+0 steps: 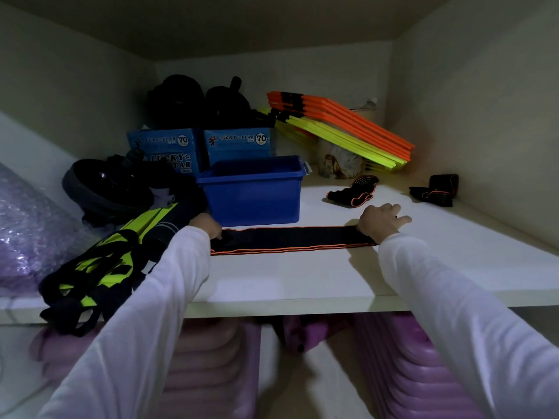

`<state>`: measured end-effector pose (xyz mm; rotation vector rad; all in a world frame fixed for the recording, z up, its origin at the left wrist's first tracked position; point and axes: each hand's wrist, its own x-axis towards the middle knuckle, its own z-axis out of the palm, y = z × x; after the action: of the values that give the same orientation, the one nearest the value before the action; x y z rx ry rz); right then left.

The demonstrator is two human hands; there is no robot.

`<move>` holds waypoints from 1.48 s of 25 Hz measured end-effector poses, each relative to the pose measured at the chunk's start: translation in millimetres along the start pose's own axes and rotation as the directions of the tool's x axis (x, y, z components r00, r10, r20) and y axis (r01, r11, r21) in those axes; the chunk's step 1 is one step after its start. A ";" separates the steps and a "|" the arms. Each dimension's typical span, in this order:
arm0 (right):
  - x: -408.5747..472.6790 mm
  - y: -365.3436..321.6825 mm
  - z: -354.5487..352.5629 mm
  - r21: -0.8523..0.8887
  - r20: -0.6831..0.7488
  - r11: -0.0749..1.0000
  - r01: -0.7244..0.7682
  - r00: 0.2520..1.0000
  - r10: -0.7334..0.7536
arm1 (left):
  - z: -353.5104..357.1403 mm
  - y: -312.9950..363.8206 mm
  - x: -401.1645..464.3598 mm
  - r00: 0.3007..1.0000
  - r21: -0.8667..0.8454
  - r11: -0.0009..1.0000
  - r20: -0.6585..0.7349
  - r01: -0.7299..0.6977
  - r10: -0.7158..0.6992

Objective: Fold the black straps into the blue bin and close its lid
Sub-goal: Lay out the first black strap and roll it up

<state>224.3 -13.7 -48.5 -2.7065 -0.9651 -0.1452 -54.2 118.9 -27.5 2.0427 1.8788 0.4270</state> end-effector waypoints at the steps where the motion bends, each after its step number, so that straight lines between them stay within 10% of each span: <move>1: -3.0 0.3 -1.1 -0.038 -0.016 0.999 0.023 1.000 -0.024 | -0.6 -0.3 -1.9 1.000 0.035 0.999 0.012 -0.026 0.026; 6: -15.4 -8.8 -11.3 -0.173 -0.119 0.944 0.279 0.946 -0.301 | 0.0 6.1 -9.8 0.988 0.021 0.996 0.130 -0.089 0.086; 11: -21.8 -18.2 -10.7 0.081 0.144 0.925 0.372 0.914 -0.381 | 15.5 38.8 -30.2 0.958 -0.222 0.975 0.276 -0.017 0.080; 19: -54.9 38.0 -31.6 0.258 0.259 0.919 0.299 0.895 -0.364 | 55.5 92.8 -75.4 0.868 -0.545 0.838 0.406 -0.023 0.287; 37: -124.5 25.4 -23.0 0.485 0.053 0.868 0.102 0.988 -0.146 | 67.8 111.8 -74.1 0.706 -0.595 0.781 0.472 -0.188 0.529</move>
<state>144.0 -114.6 -54.4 -2.2070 -1.0389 0.1741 69.3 34.0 -39.5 1.8565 0.8299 0.2523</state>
